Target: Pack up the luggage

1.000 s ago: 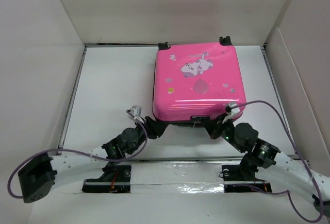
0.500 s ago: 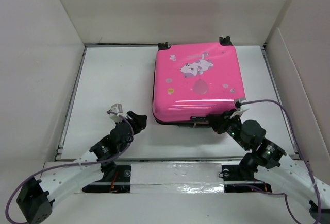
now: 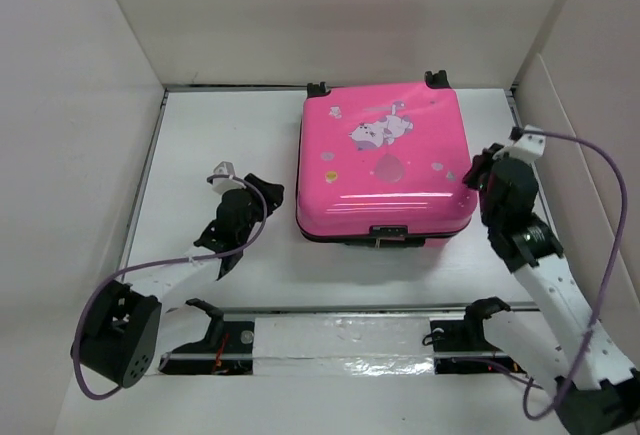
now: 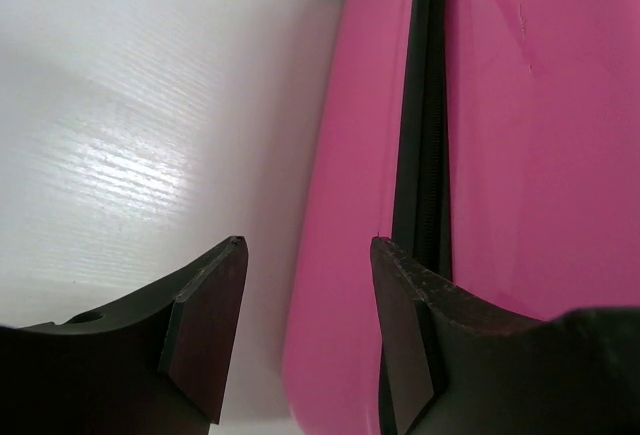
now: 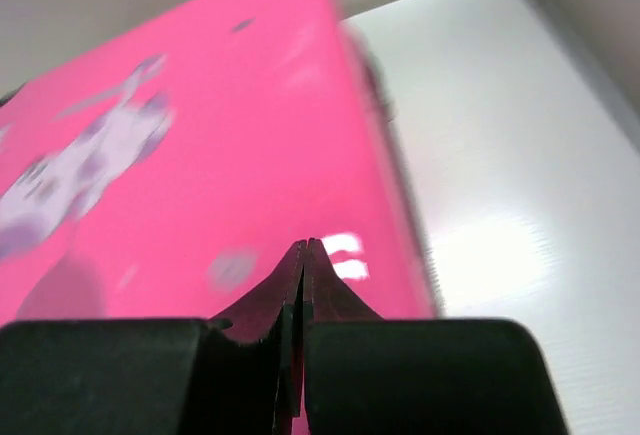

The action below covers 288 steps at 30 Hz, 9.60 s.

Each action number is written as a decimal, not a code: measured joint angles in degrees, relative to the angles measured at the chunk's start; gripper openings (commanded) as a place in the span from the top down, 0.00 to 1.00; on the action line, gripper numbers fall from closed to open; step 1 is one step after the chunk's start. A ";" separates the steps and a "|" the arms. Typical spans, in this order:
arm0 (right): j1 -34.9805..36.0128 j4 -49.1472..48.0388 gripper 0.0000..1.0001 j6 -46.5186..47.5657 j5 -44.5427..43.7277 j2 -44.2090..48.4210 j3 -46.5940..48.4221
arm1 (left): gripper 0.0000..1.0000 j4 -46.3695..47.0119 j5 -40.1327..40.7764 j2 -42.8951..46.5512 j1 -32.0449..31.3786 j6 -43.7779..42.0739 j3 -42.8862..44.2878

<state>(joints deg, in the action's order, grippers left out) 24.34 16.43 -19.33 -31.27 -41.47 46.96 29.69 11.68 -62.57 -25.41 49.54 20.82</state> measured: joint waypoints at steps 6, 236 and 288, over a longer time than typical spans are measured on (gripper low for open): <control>-26.58 -6.62 0.74 2.43 10.62 -17.14 4.20 | 0.50 2.75 -2.25 -1.86 0.24 -0.26 0.02; 11.63 -25.92 0.66 8.98 45.86 2.97 -16.98 | 0.12 -7.37 -24.70 -42.66 25.59 11.06 51.78; 13.29 -16.50 0.67 -4.20 24.33 6.34 -31.56 | 1.00 0.55 -10.49 11.45 -16.52 -12.28 -12.33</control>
<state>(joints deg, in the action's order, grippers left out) 37.63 -0.08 -23.53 -6.94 -35.14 15.40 30.24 1.19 -51.11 -41.93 37.26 8.49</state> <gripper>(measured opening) 0.334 0.003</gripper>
